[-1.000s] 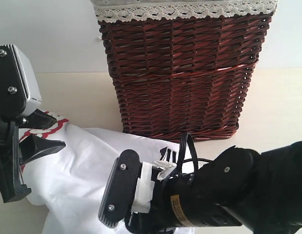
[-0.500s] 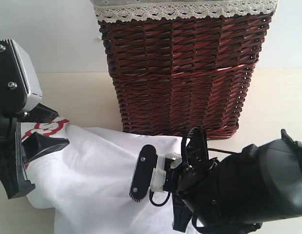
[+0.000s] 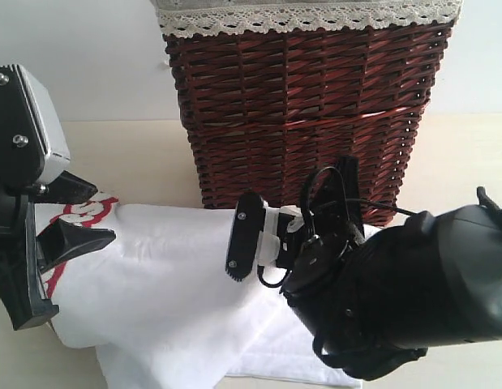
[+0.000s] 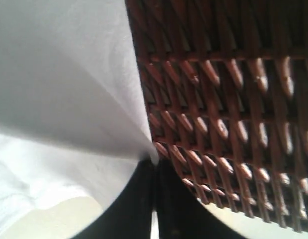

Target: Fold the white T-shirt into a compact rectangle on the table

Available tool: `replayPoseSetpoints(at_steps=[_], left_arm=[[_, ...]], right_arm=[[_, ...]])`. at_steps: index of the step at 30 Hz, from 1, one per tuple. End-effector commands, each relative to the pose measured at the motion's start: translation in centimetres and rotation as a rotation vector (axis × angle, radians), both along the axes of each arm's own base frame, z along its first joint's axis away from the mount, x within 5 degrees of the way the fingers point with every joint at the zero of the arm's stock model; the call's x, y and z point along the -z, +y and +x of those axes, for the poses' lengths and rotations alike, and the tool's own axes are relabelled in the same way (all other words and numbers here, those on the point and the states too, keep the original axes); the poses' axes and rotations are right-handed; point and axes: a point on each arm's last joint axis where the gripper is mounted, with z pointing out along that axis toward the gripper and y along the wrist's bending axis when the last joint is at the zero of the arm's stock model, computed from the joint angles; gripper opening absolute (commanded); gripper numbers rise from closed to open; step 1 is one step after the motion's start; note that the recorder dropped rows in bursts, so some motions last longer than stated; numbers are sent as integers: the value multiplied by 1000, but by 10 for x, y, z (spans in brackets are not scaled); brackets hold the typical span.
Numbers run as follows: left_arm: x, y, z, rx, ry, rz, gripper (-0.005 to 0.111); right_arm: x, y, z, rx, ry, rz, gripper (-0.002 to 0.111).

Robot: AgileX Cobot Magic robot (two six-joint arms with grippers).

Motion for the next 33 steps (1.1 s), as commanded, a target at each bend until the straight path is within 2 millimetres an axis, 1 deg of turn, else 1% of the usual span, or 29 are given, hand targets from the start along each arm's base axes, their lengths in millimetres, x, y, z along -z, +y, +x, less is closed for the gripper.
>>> replayPoseSetpoints(at_steps=[1, 2, 4, 9, 11, 13, 15, 17, 18, 19, 20, 22, 23, 25, 27, 30, 33], left_arm=[[2, -1, -1, 6, 13, 8, 50], [3, 0, -1, 7, 17, 17, 50], [4, 1, -2, 13, 19, 38, 50], [5, 2, -2, 15, 26, 52, 50], [5, 2, -2, 15, 26, 52, 50], [5, 2, -2, 15, 26, 52, 50], [5, 2, -2, 15, 26, 52, 50], [5, 2, -2, 15, 26, 52, 50], [5, 2, -2, 15, 26, 52, 50], [5, 2, -2, 15, 26, 52, 50], [5, 2, -2, 15, 26, 52, 50], [5, 2, -2, 16, 27, 55, 50], [5, 2, -2, 17, 28, 56, 50], [6, 2, -2, 5, 38, 47, 50], [8, 1, -1, 2, 46, 51, 50], [13, 1, 3, -11, 75, 63, 50], [14, 5, 9, -41, 59, 58, 50]], right_arm=[[-19, -7, 3, 48, -122, -40, 0], [-22, -7, 3, 48, -132, -25, 2], [-29, -7, 3, 44, -146, 20, 10], [-50, -8, -2, 19, -170, 109, 40], [-58, -10, -4, 24, -178, 145, 47], [-66, -12, -7, 30, -181, 186, 49], [-71, -7, -14, -23, -114, 286, 49], [-73, 10, -27, -181, 22, 393, 49], [-73, 20, -36, -288, 101, 443, 49], [-72, 29, -46, -387, 171, 485, 49], [-71, 35, -52, -444, 217, 503, 49], [-62, 44, -62, -498, 311, 488, 49], [-56, 45, -64, -484, 351, 482, 49], [-40, 47, -62, -475, 403, 440, 49], [-29, 54, -59, -480, 419, 430, 49], [-19, 71, -52, -480, 432, 518, 49], [-12, 84, -46, -487, 445, 552, 50]])
